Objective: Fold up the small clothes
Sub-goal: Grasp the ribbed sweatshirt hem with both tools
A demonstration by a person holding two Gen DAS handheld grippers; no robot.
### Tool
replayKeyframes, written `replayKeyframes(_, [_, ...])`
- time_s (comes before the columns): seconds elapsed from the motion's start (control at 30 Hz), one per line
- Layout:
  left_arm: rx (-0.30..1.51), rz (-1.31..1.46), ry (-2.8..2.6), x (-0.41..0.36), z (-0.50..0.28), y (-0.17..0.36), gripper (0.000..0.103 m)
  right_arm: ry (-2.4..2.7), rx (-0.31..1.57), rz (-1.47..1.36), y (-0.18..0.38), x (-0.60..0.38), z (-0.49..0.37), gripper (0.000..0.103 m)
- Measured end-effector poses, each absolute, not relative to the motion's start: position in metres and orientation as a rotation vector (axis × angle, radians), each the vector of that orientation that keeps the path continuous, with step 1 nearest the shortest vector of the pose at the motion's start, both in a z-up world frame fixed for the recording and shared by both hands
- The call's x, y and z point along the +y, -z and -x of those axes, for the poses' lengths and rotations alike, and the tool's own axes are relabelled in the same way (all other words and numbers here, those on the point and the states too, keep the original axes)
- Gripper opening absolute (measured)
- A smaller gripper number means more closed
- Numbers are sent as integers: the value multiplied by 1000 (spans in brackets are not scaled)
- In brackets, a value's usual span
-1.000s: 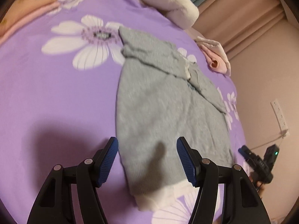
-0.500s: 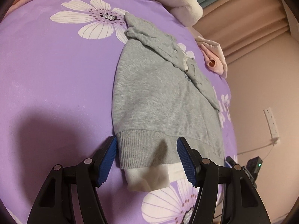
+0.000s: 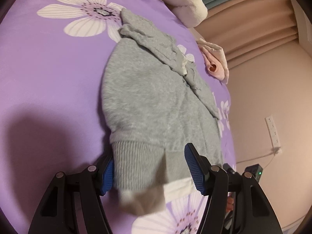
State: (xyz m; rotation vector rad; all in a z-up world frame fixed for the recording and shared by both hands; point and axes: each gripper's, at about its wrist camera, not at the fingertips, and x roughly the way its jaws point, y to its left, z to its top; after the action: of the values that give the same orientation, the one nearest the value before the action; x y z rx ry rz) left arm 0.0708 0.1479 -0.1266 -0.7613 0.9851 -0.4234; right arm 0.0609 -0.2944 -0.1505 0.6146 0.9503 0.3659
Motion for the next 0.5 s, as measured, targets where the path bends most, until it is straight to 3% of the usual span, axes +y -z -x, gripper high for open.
replayKeyframes(0.17, [998, 768, 435, 140, -77, 128, 64, -382, 943, -672, 153, -294, -71, 67])
replayKeyframes(0.5, [1012, 693, 394, 138, -59, 127, 63, -459, 975, -706, 157, -301, -42, 52])
